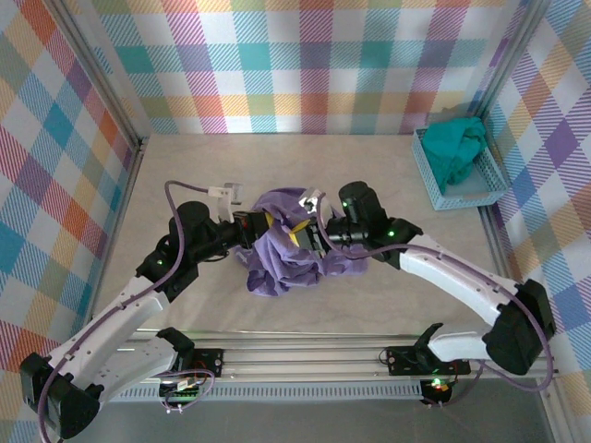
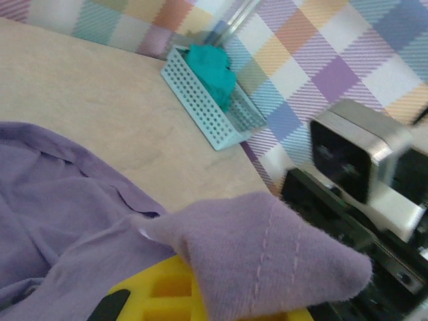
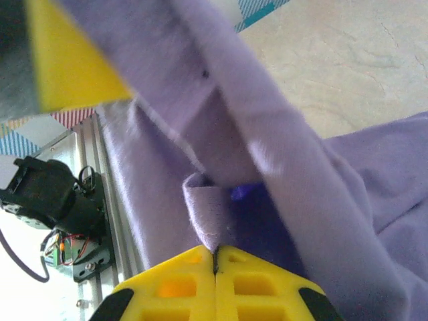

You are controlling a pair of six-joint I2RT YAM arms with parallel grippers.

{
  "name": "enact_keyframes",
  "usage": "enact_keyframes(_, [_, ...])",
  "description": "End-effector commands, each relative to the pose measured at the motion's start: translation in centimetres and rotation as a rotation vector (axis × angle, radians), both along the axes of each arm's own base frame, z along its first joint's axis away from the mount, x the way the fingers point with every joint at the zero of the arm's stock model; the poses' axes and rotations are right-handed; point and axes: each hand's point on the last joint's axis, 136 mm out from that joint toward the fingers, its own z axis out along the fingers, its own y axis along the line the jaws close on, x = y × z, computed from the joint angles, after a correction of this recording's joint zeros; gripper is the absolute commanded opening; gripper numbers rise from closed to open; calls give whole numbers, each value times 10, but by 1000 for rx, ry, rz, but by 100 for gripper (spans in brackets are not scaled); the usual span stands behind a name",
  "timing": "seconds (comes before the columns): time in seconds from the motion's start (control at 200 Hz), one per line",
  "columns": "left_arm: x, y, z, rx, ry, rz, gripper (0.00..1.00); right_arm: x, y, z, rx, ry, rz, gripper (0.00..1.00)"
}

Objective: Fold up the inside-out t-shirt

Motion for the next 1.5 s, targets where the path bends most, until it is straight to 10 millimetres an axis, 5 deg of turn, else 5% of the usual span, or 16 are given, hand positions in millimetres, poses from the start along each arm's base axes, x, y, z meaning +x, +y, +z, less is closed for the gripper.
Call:
enact_keyframes(0.0, [14, 18, 6, -13, -5, 124, 0, -24, -15, 19, 36, -71, 43, 0])
enact_keyframes(0.185, [28, 26, 2, -39, 31, 185, 0, -60, -26, 43, 200, -167, 151, 0])
enact_keyframes(0.32, [35, 27, 3, -61, 38, 187, 0, -82, -22, 16, 190, -125, 247, 0])
enact_keyframes(0.56, [30, 25, 17, -96, -52, 113, 0, -104, -1, -24, 57, -41, 364, 21])
enact_keyframes(0.75, [12, 21, 13, -60, -165, 19, 0, -81, -14, 7, 140, -162, 235, 32])
enact_keyframes(0.925, [-10, 16, 13, -47, -269, -74, 0, -19, -38, 29, 185, -127, -5, 40])
enact_keyframes(1.015, [-20, 13, 16, -51, -310, -126, 0, 8, -39, 23, 134, -86, -58, 44])
enact_keyframes(1.319, [-30, 8, 18, -55, -338, -180, 0, 7, 6, -3, 85, -55, 146, 66])
enact_keyframes(1.404, [-27, 9, 17, -45, -333, -166, 0, 4, 19, 2, 114, -39, 204, 62])
enact_keyframes(1.494, [-18, 15, 9, -13, -300, -107, 0, 4, 20, 9, 142, -26, 195, 33])
